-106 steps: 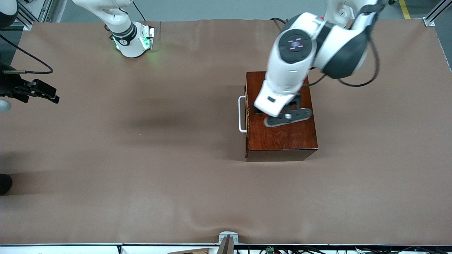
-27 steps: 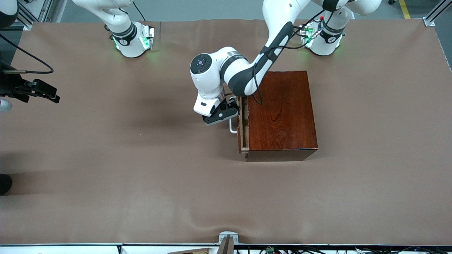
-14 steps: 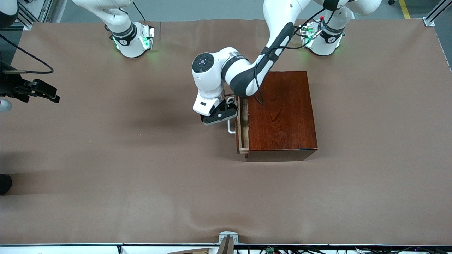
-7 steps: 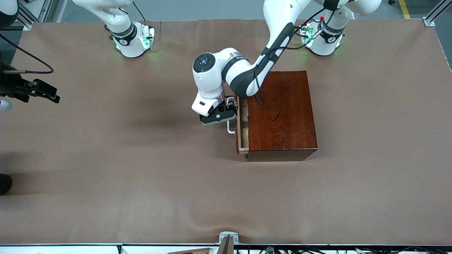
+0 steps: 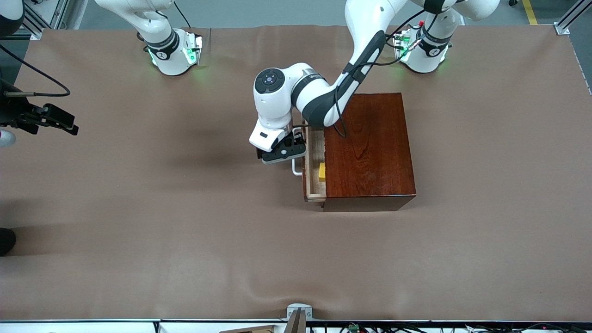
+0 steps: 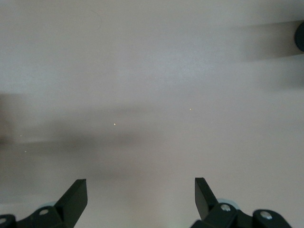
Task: Open drawer, take yellow block, close drawer
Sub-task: 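Pull the drawer handle outward with the left gripper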
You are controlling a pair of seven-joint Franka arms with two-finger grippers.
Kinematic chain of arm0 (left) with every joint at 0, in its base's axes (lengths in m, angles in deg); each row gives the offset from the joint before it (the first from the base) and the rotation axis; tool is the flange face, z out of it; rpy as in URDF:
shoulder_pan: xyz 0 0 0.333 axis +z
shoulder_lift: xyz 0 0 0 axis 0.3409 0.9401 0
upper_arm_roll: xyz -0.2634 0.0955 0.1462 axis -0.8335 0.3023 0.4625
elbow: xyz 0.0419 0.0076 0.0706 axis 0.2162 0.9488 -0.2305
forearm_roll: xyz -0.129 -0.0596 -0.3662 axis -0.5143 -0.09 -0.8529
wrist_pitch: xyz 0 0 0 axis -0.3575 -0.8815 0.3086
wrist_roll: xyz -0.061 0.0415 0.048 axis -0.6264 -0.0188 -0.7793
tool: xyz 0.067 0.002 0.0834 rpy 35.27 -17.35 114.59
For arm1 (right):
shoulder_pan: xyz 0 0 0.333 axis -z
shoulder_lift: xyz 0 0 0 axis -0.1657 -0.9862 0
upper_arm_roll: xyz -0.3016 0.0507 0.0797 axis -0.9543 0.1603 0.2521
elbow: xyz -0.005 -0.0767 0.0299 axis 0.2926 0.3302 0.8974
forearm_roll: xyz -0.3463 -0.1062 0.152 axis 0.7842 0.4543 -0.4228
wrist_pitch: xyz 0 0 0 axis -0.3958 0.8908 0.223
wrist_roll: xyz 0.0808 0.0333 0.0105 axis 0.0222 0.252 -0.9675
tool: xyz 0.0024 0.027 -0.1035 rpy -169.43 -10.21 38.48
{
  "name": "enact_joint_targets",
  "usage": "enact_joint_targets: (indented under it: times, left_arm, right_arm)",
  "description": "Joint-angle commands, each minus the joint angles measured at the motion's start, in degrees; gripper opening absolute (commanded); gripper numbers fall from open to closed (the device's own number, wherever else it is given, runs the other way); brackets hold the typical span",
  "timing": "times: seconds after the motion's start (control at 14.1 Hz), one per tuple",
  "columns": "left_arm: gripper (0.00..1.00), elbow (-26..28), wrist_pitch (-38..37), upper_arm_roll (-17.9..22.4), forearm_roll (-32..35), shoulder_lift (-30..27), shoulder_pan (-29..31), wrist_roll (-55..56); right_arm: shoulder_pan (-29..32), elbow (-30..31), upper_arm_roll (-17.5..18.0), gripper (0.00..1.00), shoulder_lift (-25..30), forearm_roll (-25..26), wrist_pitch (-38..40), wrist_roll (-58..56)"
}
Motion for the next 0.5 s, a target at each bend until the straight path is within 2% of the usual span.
enact_joint_targets:
  times: [0.0, 0.43]
  left_arm:
    - [1.00, -4.03, 5.49, -0.69, -2.38, 2.22, -0.44, 1.89]
    - [1.00, -4.12, 6.89, -1.48, -3.44, 2.13, -0.45, 1.80]
  right_arm:
    - [0.26, 0.80, 0.25, 1.00, 1.00, -0.66, 0.20, 0.10]
    - [0.26, 0.80, 0.25, 1.00, 1.00, -0.66, 0.20, 0.10]
